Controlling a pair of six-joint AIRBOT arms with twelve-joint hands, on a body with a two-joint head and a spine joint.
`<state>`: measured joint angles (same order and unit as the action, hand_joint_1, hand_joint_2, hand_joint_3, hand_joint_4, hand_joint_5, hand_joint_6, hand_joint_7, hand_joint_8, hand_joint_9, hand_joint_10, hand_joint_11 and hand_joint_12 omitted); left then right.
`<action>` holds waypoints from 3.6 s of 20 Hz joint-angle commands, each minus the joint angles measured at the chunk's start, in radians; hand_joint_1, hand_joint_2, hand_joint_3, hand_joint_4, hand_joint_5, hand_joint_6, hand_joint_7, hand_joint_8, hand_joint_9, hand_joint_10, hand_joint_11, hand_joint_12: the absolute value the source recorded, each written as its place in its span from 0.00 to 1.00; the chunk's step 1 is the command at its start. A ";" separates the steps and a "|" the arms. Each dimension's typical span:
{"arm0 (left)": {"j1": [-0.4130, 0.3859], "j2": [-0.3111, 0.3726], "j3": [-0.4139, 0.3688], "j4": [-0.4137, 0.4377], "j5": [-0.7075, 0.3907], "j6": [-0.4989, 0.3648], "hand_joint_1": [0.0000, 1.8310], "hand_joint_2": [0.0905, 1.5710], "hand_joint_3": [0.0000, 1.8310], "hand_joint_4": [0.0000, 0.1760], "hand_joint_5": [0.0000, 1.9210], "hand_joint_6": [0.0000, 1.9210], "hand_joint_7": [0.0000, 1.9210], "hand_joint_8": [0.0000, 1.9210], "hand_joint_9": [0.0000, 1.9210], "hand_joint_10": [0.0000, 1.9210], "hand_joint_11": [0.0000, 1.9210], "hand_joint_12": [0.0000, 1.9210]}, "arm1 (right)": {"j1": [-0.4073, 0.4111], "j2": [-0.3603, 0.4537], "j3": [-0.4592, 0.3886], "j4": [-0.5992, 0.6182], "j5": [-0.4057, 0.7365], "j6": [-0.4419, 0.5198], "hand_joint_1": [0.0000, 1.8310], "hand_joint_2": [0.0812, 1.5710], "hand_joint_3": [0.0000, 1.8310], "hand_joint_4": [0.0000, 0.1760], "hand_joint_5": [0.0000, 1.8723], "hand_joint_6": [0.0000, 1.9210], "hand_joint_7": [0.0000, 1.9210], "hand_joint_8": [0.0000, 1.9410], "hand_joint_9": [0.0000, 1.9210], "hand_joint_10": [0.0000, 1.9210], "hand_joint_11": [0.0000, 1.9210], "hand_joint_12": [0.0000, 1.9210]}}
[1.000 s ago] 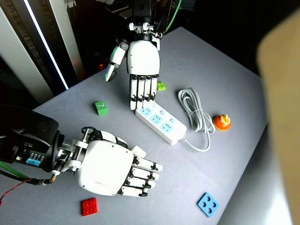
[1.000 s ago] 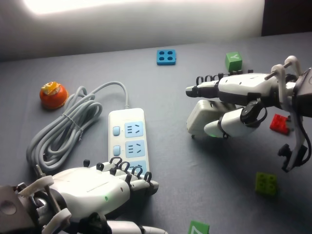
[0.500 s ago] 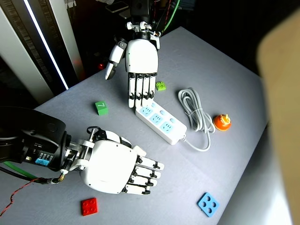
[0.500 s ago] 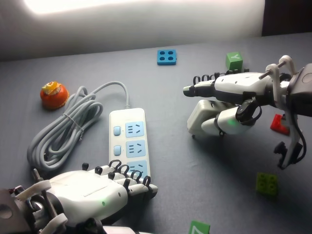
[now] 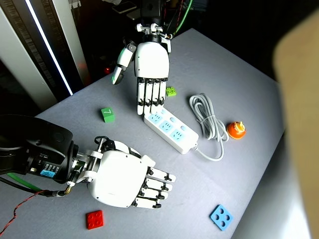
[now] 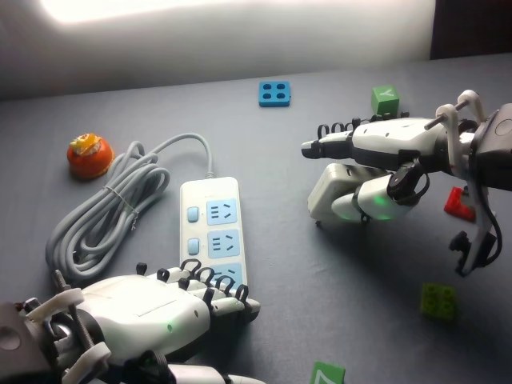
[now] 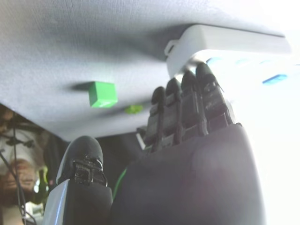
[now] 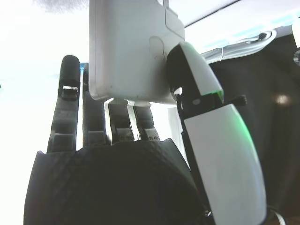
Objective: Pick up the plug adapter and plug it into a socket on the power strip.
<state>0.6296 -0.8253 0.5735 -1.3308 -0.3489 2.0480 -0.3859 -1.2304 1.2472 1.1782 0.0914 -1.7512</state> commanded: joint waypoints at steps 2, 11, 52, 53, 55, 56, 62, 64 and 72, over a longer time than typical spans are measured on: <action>0.001 -0.009 0.008 -0.016 -0.010 -0.012 0.00 0.78 0.00 0.00 0.07 0.00 0.07 0.00 0.07 0.00 0.00 0.21 | 0.000 0.001 0.002 -0.003 0.043 -0.001 0.46 0.81 0.00 0.00 0.10 0.00 0.09 0.00 0.09 0.00 0.00 0.35; -0.016 0.002 0.022 -0.016 -0.033 -0.018 0.00 0.78 0.00 0.00 0.08 0.00 0.07 0.00 0.07 0.00 0.00 0.24 | -0.009 -0.003 0.005 -0.003 0.045 -0.016 0.45 0.81 0.00 0.00 0.10 0.00 0.10 0.00 0.10 0.00 0.00 0.37; -0.031 0.052 -0.012 -0.041 -0.118 -0.008 0.00 0.78 0.00 0.00 0.06 0.00 0.07 0.00 0.07 0.00 0.00 0.24 | 0.179 0.021 -0.011 -0.002 -0.022 -0.435 0.67 0.74 0.00 0.00 0.41 0.60 0.49 0.63 0.43 0.57 0.35 0.84; -0.039 0.046 -0.011 -0.041 -0.118 0.000 0.00 0.78 0.00 0.00 0.07 0.00 0.07 0.00 0.07 0.00 0.00 0.25 | 0.199 0.016 -0.011 -0.002 -0.030 -0.487 0.67 0.73 0.00 0.00 0.42 0.58 0.49 0.63 0.43 0.57 0.34 0.83; -0.042 0.034 -0.013 -0.041 -0.120 0.006 0.00 0.78 0.00 0.00 0.07 0.00 0.07 0.00 0.07 0.00 0.00 0.25 | 0.231 0.009 -0.011 -0.002 -0.063 -0.556 0.67 0.72 0.00 0.00 0.44 0.56 0.52 0.59 0.46 0.54 0.36 0.81; -0.041 0.033 -0.017 -0.041 -0.120 0.007 0.00 0.78 0.00 0.00 0.07 0.00 0.07 0.00 0.07 0.00 0.00 0.25 | 0.242 0.006 -0.011 -0.002 -0.077 -0.577 0.67 0.73 0.00 0.00 0.42 0.58 0.50 0.61 0.45 0.54 0.34 0.82; -0.043 0.030 -0.028 -0.041 -0.112 0.015 0.00 0.78 0.00 0.00 0.07 0.00 0.07 0.00 0.07 0.00 0.00 0.25 | 0.270 0.019 -0.021 -0.002 -0.140 -0.602 0.73 0.73 0.00 0.00 0.44 0.53 0.48 0.60 0.42 0.72 0.33 0.84; -0.036 0.027 -0.035 -0.028 -0.093 0.026 0.00 0.78 0.00 0.00 0.07 0.00 0.07 0.00 0.07 0.00 0.00 0.24 | 0.280 0.024 -0.027 -0.002 -0.139 -0.601 0.68 0.74 0.00 0.00 0.43 0.56 0.48 0.64 0.41 0.64 0.33 0.83; 0.009 0.014 -0.050 0.034 -0.038 0.014 0.00 0.78 0.00 0.00 0.07 0.00 0.06 0.00 0.06 0.00 0.00 0.21 | 0.307 0.024 -0.077 0.000 -0.121 -0.708 0.67 0.74 0.00 0.00 0.43 0.57 0.49 0.64 0.42 0.58 0.32 0.84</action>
<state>0.6399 -0.8024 0.5274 -1.3079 -0.4114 2.0712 -0.1009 -1.2091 1.1694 1.1675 -0.0811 -2.4603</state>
